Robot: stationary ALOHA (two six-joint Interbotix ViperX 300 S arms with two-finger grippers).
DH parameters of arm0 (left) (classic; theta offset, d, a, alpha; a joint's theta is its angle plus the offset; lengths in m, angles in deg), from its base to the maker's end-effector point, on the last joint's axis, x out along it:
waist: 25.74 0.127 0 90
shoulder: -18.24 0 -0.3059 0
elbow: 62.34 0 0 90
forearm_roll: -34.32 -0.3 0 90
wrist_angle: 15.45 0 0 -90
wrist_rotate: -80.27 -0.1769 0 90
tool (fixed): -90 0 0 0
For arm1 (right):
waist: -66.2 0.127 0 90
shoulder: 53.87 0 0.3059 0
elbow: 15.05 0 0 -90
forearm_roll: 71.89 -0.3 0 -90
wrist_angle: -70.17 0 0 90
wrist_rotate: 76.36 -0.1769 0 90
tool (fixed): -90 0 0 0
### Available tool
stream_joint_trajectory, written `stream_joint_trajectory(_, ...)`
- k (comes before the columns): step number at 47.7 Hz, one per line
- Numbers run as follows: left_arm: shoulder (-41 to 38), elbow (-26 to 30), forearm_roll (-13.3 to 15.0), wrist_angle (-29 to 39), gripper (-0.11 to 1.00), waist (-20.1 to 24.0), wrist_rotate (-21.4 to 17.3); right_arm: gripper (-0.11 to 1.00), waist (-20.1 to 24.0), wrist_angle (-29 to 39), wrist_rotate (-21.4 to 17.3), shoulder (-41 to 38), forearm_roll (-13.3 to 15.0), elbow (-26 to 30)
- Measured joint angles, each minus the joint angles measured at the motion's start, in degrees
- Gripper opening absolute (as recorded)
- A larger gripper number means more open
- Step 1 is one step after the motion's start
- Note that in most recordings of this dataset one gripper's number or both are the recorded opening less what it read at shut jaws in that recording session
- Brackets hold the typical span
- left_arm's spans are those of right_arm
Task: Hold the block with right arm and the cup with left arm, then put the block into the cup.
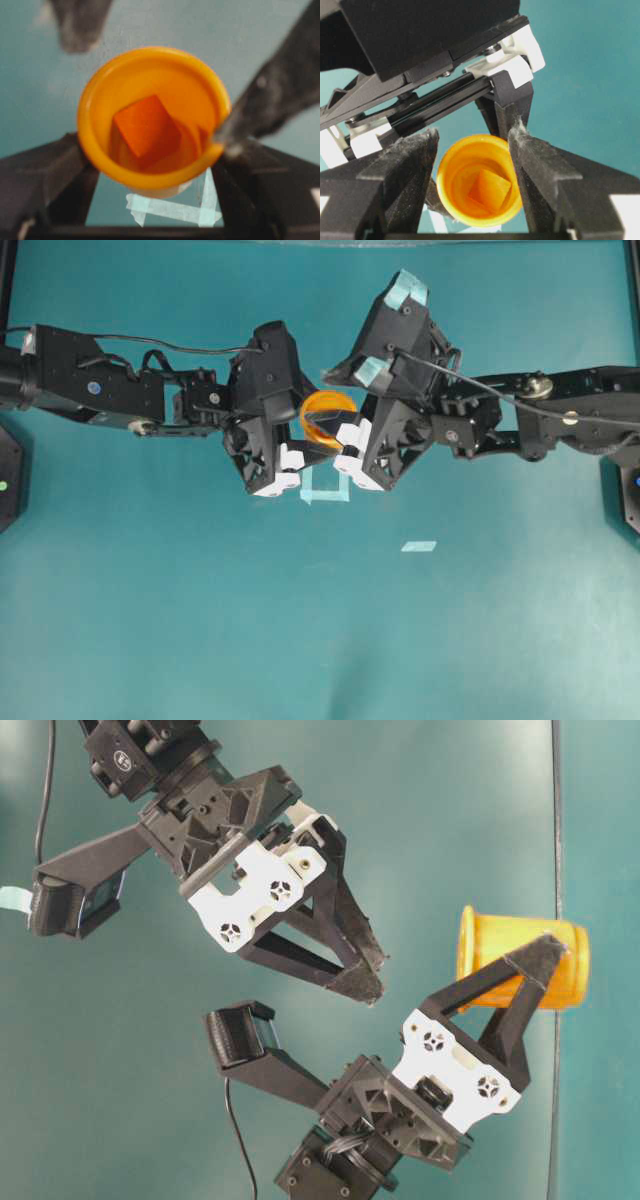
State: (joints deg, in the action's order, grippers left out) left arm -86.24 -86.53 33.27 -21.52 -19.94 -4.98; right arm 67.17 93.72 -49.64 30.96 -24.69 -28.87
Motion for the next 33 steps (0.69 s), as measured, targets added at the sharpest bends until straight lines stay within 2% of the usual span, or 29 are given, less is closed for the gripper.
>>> stream_joint_trajectory(33, 0.62, -1.23, -0.09, -2.55, 0.68, 0.00, 0.00, 0.61, 0.00, 0.09, 0.00, 0.00, 0.00, 0.00)
